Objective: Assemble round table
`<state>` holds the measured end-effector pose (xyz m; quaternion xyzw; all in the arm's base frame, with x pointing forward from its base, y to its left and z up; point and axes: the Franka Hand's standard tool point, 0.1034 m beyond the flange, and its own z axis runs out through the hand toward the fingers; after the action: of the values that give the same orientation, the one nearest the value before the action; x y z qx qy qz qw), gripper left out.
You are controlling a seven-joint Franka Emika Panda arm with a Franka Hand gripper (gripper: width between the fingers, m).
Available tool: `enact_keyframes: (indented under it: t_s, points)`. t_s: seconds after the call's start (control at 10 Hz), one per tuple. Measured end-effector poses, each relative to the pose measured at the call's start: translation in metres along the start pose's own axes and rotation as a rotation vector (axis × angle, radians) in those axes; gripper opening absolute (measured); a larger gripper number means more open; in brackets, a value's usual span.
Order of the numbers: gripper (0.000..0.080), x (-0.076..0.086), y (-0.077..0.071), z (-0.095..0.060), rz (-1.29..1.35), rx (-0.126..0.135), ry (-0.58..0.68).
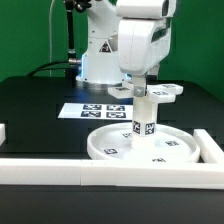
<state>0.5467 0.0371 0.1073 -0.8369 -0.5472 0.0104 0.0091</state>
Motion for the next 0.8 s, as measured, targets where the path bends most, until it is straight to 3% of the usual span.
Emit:
enact_keyframes:
  t_s: [0.1,0.2,0.4,0.8]
  points:
    - [0.0558,-0.0004,0.0000,0.0001,0.022,0.000,0.000]
    - [0.0442,-0.0006,0.0002,0.0001,0.047,0.000,0.000]
    - [0.0442,-0.0012,0.0005,0.0002,0.103,0.001,0.002]
    - [0.0442,-0.0055,0.0008,0.0007,0.575,0.024,0.015]
